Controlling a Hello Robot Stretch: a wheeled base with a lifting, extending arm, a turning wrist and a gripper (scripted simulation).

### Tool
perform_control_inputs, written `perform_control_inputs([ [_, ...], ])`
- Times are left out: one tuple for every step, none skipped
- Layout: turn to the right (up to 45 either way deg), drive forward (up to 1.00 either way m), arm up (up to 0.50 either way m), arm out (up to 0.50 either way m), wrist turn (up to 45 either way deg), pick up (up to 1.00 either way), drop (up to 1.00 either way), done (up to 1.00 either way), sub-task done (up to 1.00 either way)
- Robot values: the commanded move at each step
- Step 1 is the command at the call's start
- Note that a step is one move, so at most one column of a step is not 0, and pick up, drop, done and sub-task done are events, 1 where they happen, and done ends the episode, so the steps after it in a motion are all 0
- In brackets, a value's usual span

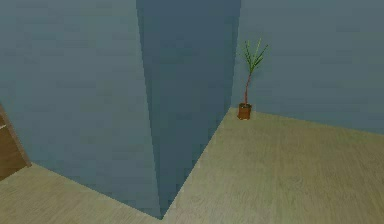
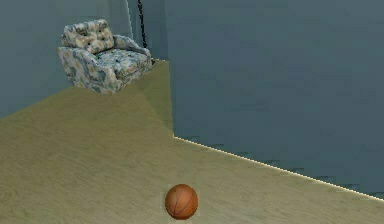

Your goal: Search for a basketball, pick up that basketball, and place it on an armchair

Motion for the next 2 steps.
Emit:
perform_control_inputs([
  [0.0,0.00,0.20,0.00,0.0,0.00,0.00,0.00,0.00],
  [0.0,0.00,0.00,0.42,0.0,0.00,0.00,0.00,0.00],
])
